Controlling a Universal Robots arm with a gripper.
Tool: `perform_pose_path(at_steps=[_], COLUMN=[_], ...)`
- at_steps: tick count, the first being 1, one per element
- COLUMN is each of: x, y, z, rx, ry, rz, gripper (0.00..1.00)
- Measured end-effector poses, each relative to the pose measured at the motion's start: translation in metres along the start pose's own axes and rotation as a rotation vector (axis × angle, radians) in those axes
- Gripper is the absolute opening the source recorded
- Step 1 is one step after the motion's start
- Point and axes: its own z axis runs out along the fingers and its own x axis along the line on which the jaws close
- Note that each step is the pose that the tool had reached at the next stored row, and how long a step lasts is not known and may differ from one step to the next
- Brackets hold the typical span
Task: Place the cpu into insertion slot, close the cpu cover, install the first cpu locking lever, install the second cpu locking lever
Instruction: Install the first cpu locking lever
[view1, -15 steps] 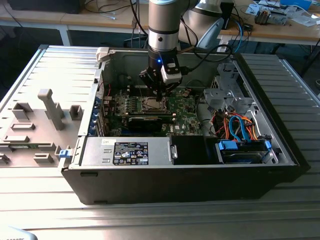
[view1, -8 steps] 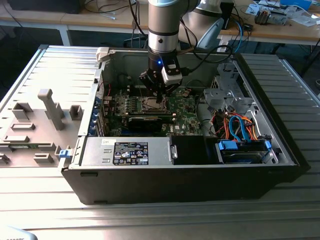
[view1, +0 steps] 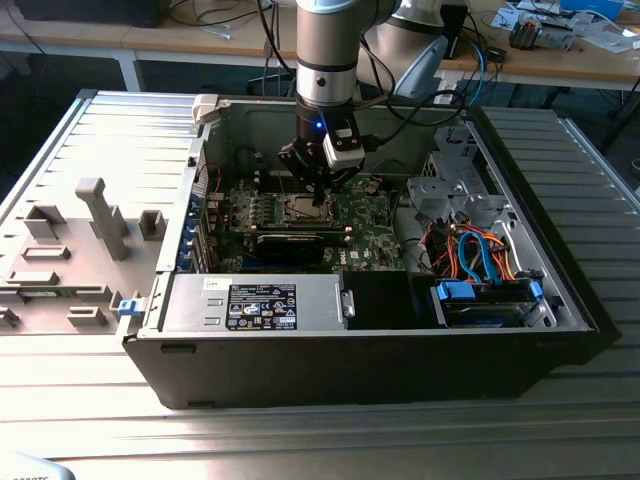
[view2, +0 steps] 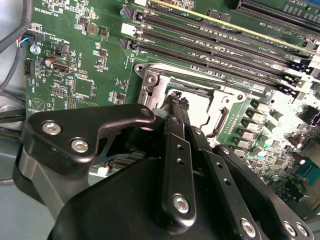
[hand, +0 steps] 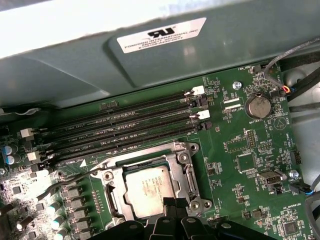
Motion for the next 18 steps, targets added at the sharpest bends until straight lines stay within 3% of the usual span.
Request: perform_pose_path(at_steps=[7,8,10,11,12,15,18], x=[0.0001,0.0001,0.0001,0.0,0.0001,0.0002,0.0002], y=[0.0,0.0,0.0,0.0,0.0,0.0,-0.0001], z=[0.0,0.0,0.0,0.0,0.0,0.0,0.0], rx=[-0.0031,-0.0058,-0.0175,-0.0286,-0.035,-0.0413,-0.0424], ry=[0.0004,0.0011,0.0039,0.0065,0.0079,0.0088,0.0088], rz=[-0.002,-0.003,-0.003,-0.003,-0.004,-0.012,-0.018], gripper=[0.11,0.11,0.11,0.11,0.11,0.11,0.11])
